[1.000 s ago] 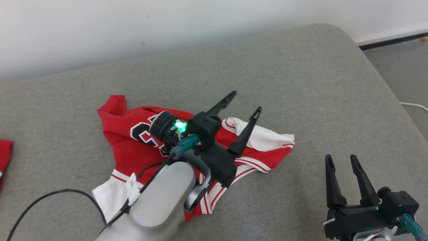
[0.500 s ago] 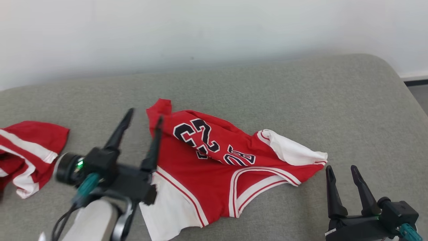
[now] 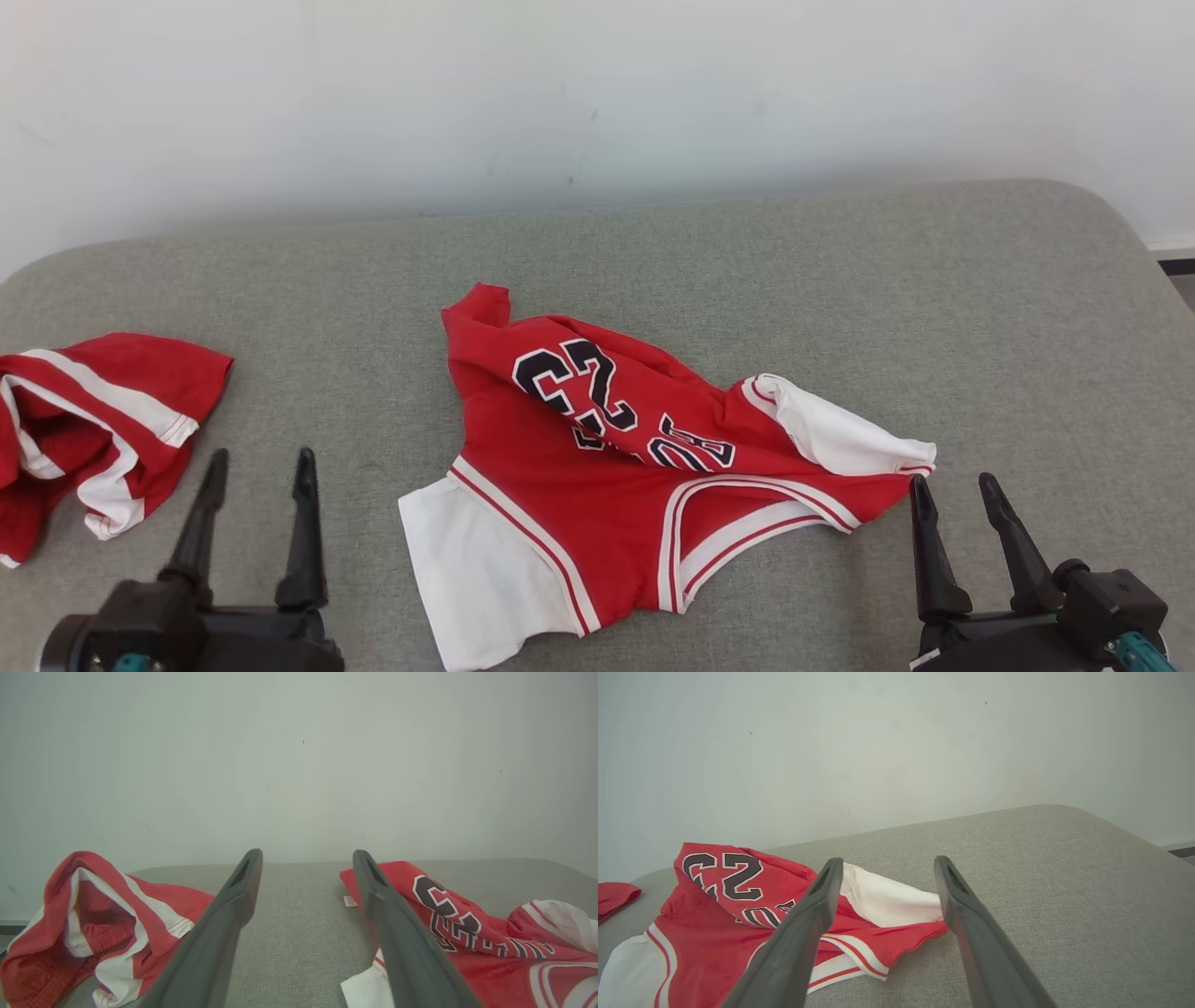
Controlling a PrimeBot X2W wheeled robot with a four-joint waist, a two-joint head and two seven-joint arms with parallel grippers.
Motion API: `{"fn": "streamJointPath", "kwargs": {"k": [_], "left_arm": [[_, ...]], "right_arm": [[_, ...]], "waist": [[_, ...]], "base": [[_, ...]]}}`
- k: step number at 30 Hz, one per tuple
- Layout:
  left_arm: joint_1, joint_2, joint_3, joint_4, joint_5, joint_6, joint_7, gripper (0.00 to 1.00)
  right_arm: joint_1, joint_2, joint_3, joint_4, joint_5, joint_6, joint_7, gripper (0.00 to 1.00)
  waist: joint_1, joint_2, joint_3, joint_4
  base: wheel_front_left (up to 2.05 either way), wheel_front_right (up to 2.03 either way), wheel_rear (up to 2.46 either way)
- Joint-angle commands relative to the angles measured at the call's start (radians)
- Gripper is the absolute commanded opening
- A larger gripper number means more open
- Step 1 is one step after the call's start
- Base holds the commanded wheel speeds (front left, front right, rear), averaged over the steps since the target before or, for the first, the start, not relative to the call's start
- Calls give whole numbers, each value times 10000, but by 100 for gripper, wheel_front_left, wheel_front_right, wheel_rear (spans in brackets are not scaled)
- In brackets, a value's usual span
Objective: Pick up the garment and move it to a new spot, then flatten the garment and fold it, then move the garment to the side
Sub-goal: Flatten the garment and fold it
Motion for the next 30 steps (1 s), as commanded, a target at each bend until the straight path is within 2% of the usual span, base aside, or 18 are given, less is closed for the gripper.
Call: {"fn": "streamJointPath", "kwargs": {"k": [1,9,17,24,30], "left_arm": [[149,-97,49,-80,122,-66,-10,100],[216,-768,596,-64,653,-713,-10,100],[-47,-1129,865,81,979,-1131,-11,100],[-103,-1322,876,177,1093,-1302,-11,100],[-181,-1405,910,251,1146,-1384,-11,100]], "right_arm": [[103,-77,13,19,42,-23,-13,100],[-29,-177,398,129,66,-23,-13,100],[-600,-314,2168,777,167,-23,-13,100],[-1254,-399,3805,2547,415,-24,84,100],[-1933,-364,4566,4185,668,-24,104,100]], "waist": [[1,1,-2,33],[1,1,-4,281],[1,1,123,686],[1,1,269,1146],[1,1,400,1480]], "base": [[0,0,0],[0,0,0],[0,0,0],[0,0,0],[0,0,0]]}}
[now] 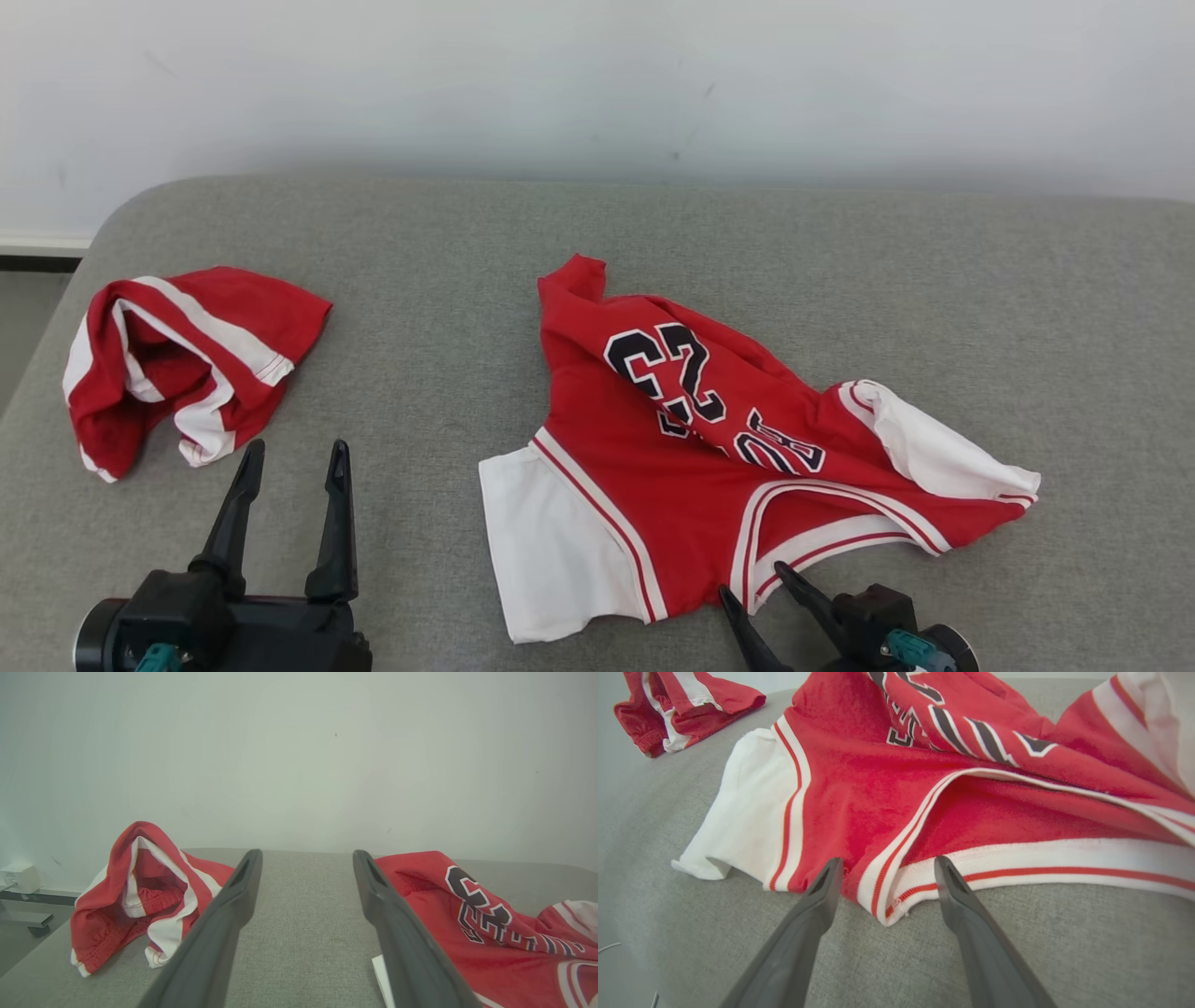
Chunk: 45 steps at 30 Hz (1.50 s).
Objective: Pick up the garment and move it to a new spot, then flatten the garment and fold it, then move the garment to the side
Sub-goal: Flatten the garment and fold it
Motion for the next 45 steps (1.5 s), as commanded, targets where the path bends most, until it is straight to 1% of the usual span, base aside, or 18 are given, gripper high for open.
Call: {"fn": "streamJointPath", "kwargs": {"k": [1,6,7,8,10,11,13,15,20,26,31,37,41,42,43,44,45], "left_arm": [[-105,-36,41,34,57,-14,-11,100],[-156,-59,94,120,54,-63,-9,100],[-176,-61,111,140,59,-78,-11,100],[-193,-64,129,156,65,-81,-11,100],[-205,-70,166,177,76,-99,-11,100],[-203,-74,174,186,78,-108,-11,100],[-191,-79,199,205,86,-123,-11,100],[-149,-84,234,189,92,-133,-11,100],[-59,-90,335,227,61,-142,-11,100],[-114,-90,227,290,-88,-144,-9,100],[-108,-90,132,352,-161,-103,-11,100],[-72,-91,111,385,-113,-132,-11,100],[-41,-90,159,398,-64,-136,-11,100],[-23,-91,163,407,-48,-135,-11,100],[-7,-90,177,415,-34,-138,-11,100],[-7,-90,177,415,-34,-138,-11,100],[14,-90,202,424,-31,-139,-11,100]], "right_arm": [[-152,-1,101,235,104,-25,-44,100],[-582,170,457,1344,424,-26,-72,100],[-625,208,512,1549,495,-26,-83,98],[-692,235,572,1723,561,-25,-77,59],[-799,309,672,1985,693,-25,-87,4],[-839,349,731,2094,740,-25,-97,0],[-941,369,732,2249,849,-25,-119,0],[-1039,275,628,2147,880,-26,-132,0],[-851,-322,35,1534,706,-26,-146,0],[-267,-1463,-1056,586,391,-26,-149,0],[255,-2465,-1965,90,247,-26,-148,0],[603,-3673,-2761,211,574,-26,-149,0],[625,-4063,-3114,386,727,-26,-148,0],[615,-4052,-3113,390,750,-26,-127,7],[591,-4032,-3108,366,766,-26,-116,69],[591,-4032,-3108,366,766,-26,-116,69],[559,-3988,-3083,338,786,-26,-121,100]], "waist": [[-1,0,69,130],[-1,0,79,244],[-1,0,75,251],[-1,0,69,252],[-1,0,53,239],[-1,0,45,223],[-1,0,28,167],[-1,0,24,56],[-1,0,27,-299],[-1,0,-9,-641],[-1,0,-36,-786],[-1,0,-22,-816],[-1,0,-29,-833],[-1,0,-39,-846],[-1,0,-48,-865],[-1,0,-48,-865],[-1,0,-74,-905]], "base": [[0,0,0],[0,0,0],[0,0,0],[0,0,0],[0,0,0],[0,0,0],[0,0,0],[0,0,0],[0,0,0],[0,0,0],[0,0,0],[0,0,0],[0,0,0],[0,0,0],[0,0,0],[0,0,0],[0,0,0]]}}
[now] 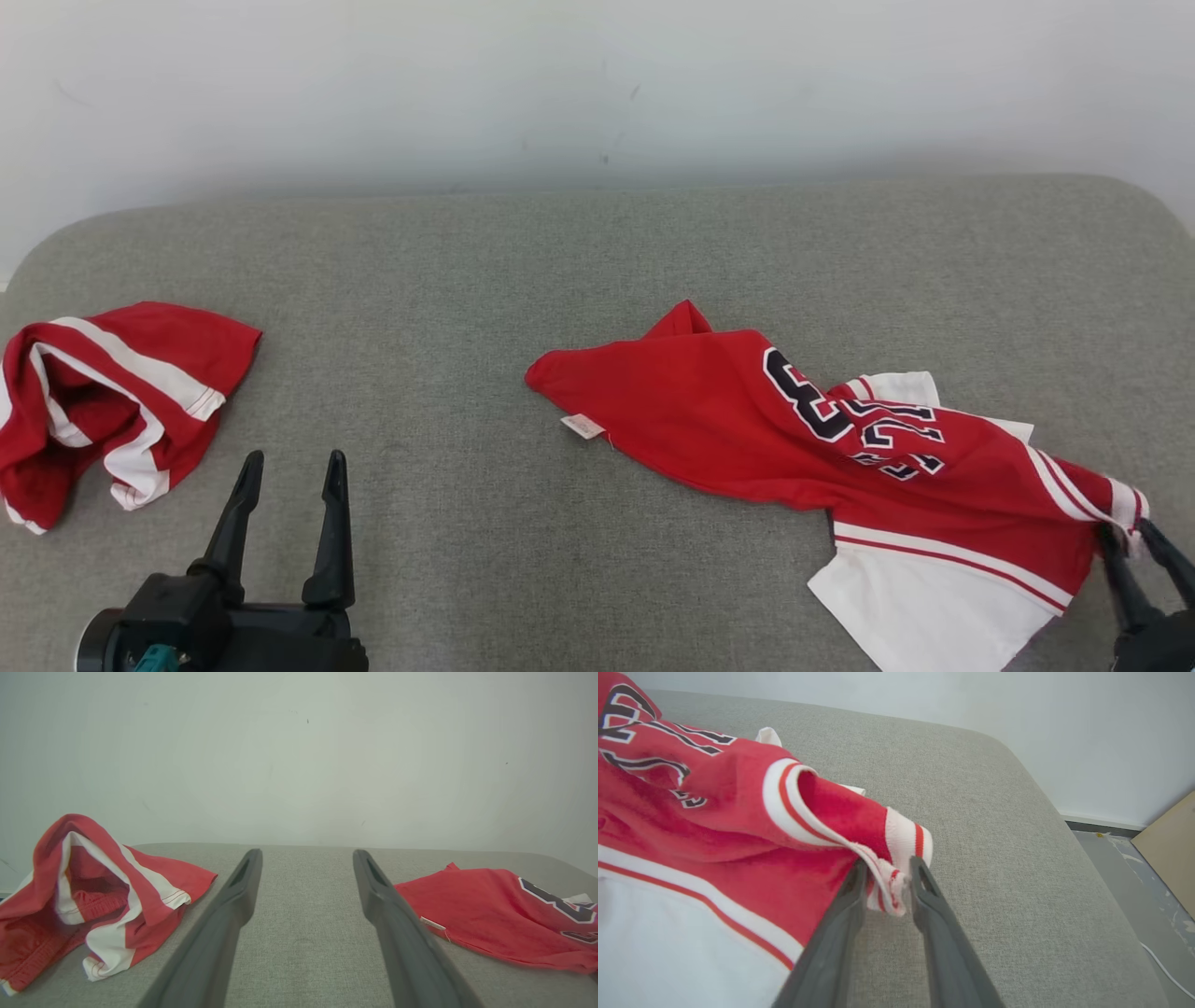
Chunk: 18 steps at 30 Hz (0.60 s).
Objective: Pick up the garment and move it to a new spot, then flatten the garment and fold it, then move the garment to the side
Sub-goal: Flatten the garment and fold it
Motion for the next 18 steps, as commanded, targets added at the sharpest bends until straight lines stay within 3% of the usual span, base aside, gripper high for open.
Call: {"fn": "streamJointPath", "kwargs": {"k": [1,7,18], "left_arm": [[60,-7,26,33,8,12,-11,100],[133,-6,59,111,-29,31,-11,100],[78,-5,142,89,-33,-2,-11,100]], "right_arm": [[-8,66,-29,-25,45,-26,-20,100],[187,547,-353,-305,-81,-26,-46,100],[1295,1455,-1146,-3066,-661,-26,-46,100]], "waist": [[-1,-1,-34,-45],[-1,-1,-231,-280],[-1,-1,-244,-606]], "base": [[0,0,0],[0,0,0],[0,0,0]]}}
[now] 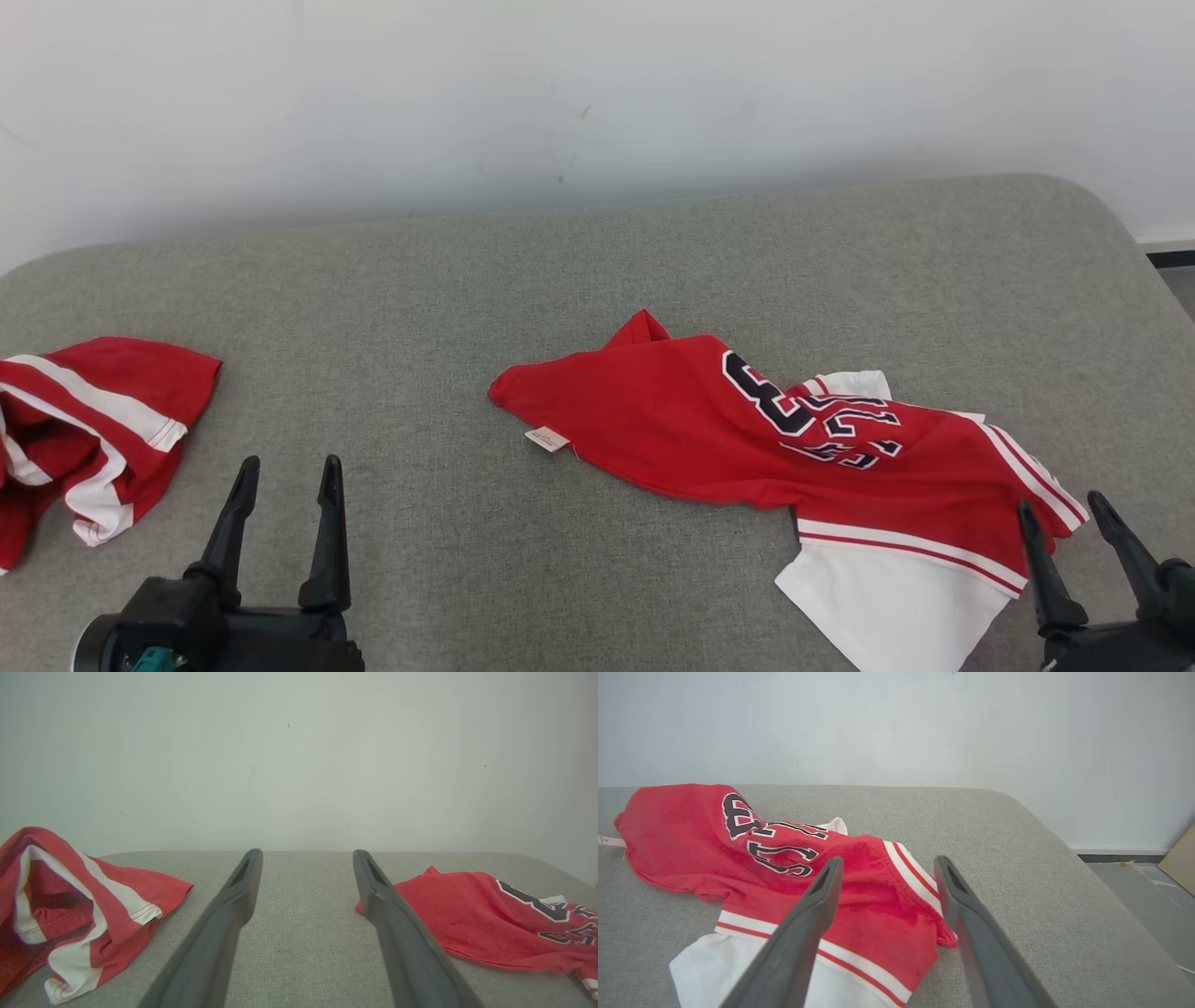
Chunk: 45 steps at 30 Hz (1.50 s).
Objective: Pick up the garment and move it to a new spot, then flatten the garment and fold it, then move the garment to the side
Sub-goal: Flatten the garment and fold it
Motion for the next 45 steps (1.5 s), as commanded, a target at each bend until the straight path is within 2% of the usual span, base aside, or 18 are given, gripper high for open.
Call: {"fn": "streamJointPath", "kwargs": {"k": [1,6,15,21,26,29,36,45], "left_arm": [[6,-1,6,16,-29,7,-11,100],[-36,-1,-66,31,-59,-10,-11,100],[-174,-3,-91,107,-73,-29,-11,100],[-1197,47,-655,547,214,-82,-11,100],[-2353,327,-1182,1288,295,-63,-11,100],[-3394,641,-1737,2194,177,-69,-11,100],[-4742,1141,-2250,4368,-142,-72,-11,100],[-5957,1617,-3060,6973,-710,-73,7,100]], "right_arm": [[83,120,-47,-250,-126,-26,-17,100],[160,411,36,-747,-185,-26,-17,100],[13,1357,367,-1490,-399,-27,-18,100],[-268,1665,577,-1609,-467,-27,-18,100],[-508,1736,776,-1572,-403,-27,-18,100],[-723,1810,772,-1543,-367,-27,-17,100],[-943,1997,696,-1541,-366,-27,-17,100],[-1220,2184,738,-1508,-427,-27,-17,100]], "waist": [[0,0,12,-5],[0,0,48,107],[0,0,236,210],[0,0,581,39],[0,0,933,-339],[0,0,1357,-847],[0,0,2036,-1677],[0,0,2499,-2173]], "base": [[0,0,0],[0,0,0],[0,0,0],[0,0,0],[0,0,0],[0,0,0],[0,0,0],[0,0,0]]}}
